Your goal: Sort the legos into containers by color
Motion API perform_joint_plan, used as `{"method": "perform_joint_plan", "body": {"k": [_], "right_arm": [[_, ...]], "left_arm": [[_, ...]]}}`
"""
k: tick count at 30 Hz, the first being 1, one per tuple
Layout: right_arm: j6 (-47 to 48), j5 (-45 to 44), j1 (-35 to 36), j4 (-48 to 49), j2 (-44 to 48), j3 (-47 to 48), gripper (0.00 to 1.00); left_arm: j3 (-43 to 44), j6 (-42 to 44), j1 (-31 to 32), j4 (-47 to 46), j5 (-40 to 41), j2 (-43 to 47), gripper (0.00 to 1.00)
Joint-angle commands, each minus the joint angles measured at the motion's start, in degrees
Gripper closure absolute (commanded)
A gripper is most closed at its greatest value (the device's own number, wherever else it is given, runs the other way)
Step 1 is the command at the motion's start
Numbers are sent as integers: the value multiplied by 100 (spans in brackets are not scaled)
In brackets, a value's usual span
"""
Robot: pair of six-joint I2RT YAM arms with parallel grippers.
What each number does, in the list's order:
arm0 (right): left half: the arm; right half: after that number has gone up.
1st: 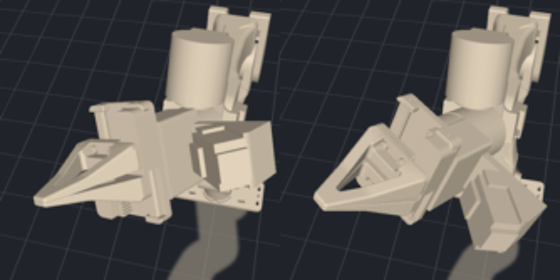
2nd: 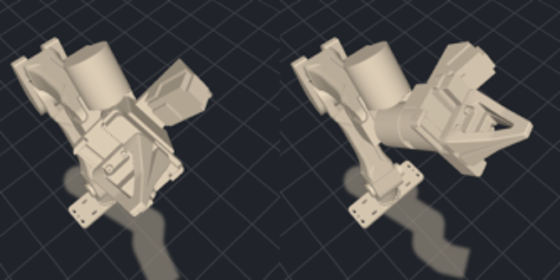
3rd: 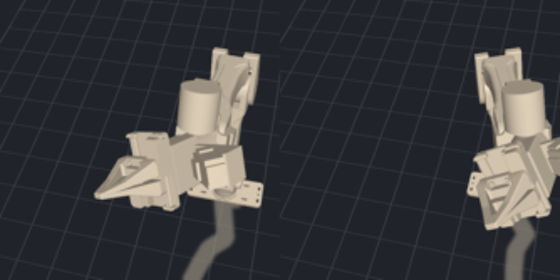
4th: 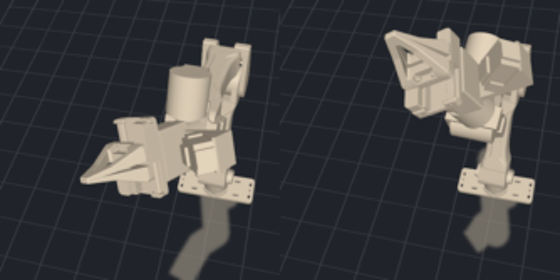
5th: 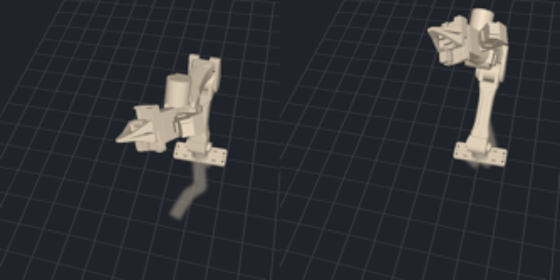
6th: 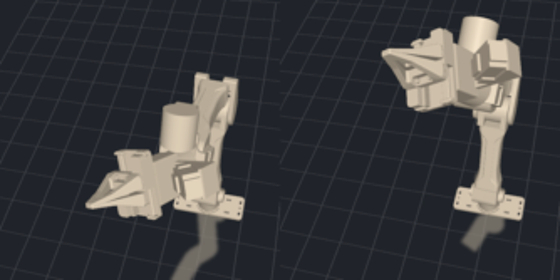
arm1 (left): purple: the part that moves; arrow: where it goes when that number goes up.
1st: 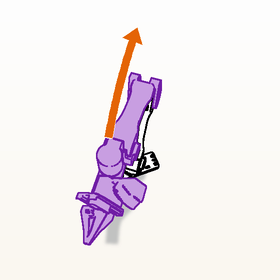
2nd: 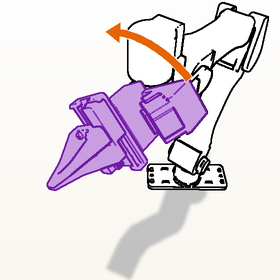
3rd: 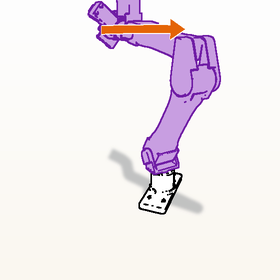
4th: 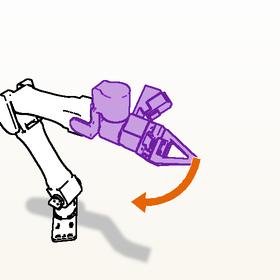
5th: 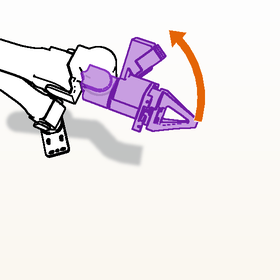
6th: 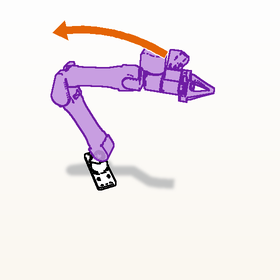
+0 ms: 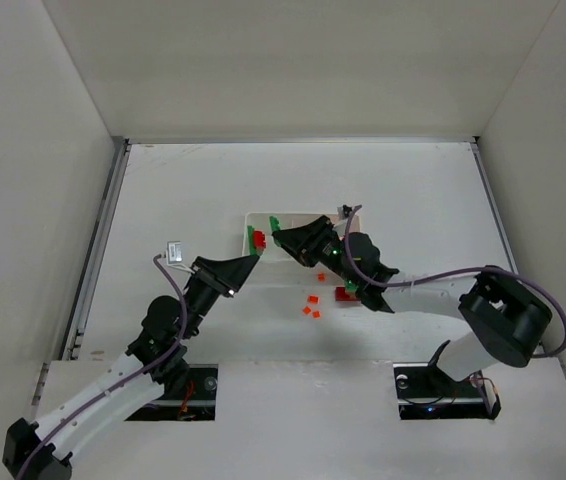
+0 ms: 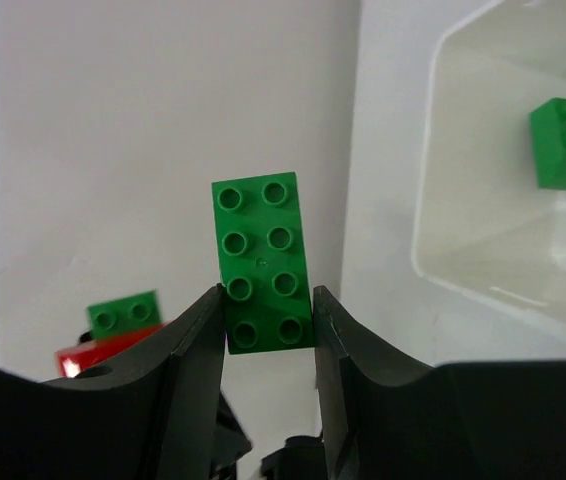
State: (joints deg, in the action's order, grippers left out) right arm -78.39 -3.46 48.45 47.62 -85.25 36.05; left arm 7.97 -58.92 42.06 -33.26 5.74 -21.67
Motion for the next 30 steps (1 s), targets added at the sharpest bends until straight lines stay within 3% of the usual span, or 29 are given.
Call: {"method": "perform_joint_plan", "body": {"k": [1,7,11,14,21,23,27,30], "right_arm": [[306,-190,-77,-1077,-289,542,77],[465,-295,-77,-1535,-597,947,71],[605,-383,-103,-1668,-528,1018,54],[807,-392,-138,-1843,-405,1053,47],[992,-331,-331,-2081,-159,991,45],[1158,-313,-358,-2020,77,843,51],[2709,-304,-358,-1791,955,482,59],[4529,-111,53,-2202,1983,228,55]], "left_arm": [[-32,3,-97,99,-117,128,82],[73,-286,-106,555,-213,207,82],[319,-524,-106,1145,-328,198,82],[442,-656,-133,1444,-336,268,82],[504,-832,-203,1638,-371,278,82],[487,-876,-212,1638,-459,260,83],[513,-1112,-256,1708,-661,225,83],[618,-1446,-291,1638,-1143,41,83]]}}
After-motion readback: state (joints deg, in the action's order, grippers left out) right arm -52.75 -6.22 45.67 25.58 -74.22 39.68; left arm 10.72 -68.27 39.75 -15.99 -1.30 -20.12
